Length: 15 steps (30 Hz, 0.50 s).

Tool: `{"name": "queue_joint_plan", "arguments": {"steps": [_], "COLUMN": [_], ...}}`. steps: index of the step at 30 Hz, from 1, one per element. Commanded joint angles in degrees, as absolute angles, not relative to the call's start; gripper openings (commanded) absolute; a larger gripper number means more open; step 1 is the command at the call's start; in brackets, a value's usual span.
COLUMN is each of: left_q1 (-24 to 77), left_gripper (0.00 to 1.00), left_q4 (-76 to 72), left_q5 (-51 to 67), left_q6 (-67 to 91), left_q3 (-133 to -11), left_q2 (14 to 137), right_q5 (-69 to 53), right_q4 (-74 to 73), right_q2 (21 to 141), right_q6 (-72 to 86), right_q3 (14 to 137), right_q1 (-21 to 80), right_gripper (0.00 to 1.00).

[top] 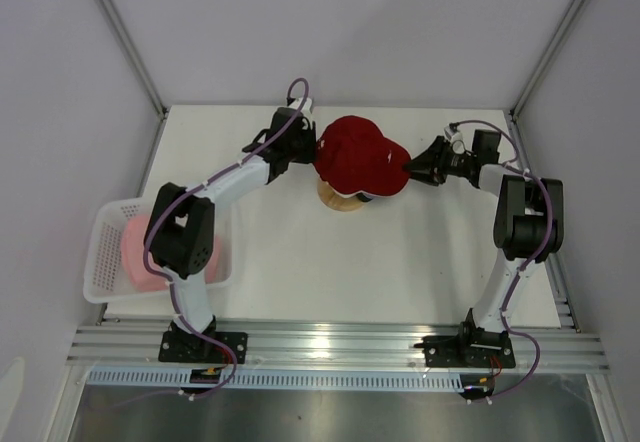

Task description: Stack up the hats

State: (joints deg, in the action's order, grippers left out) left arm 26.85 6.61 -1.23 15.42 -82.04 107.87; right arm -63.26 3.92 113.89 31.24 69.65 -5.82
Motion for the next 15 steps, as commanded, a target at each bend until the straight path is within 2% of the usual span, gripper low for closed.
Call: {"name": "queue_joint_plan", "arguments": {"steps": [1,4,9,13,15], "left_q1": [26.6,26.6,26.5,25.8,25.3], "left_gripper": [0.25,0.26,0.36,0.54,0.6], "left_q4": [13.8,15.3,16.7,17.7,17.6], "left_q5": [-5.2,-5.5,-5.0,-4.4,-3.5], "left_q6": [13.7,13.5,12.8,12.5,12.4], "left_q3": [-79.0,-79.0,-78.2,-77.7,-77.2], "left_q2": [106.4,104.6,97.0,91.1,87.4], "right_q5": [-61.6,-61.4,-54.8,-50.0,-49.4], "right_q4": [2.6,0.2,-12.9,-19.7,-19.2], "right_q2": [112.2,109.8,104.4,99.2,97.3], "right_q6": [30.0,29.5,22.3,18.9,19.2], "right_q3": [73.6,76.7,85.4,89.9,89.6], "right_q1": [-5.8,-5.7,-4.9,-4.3,-4.2], "right_gripper": [0.56,0.58,0.63,0.67,0.68]}}
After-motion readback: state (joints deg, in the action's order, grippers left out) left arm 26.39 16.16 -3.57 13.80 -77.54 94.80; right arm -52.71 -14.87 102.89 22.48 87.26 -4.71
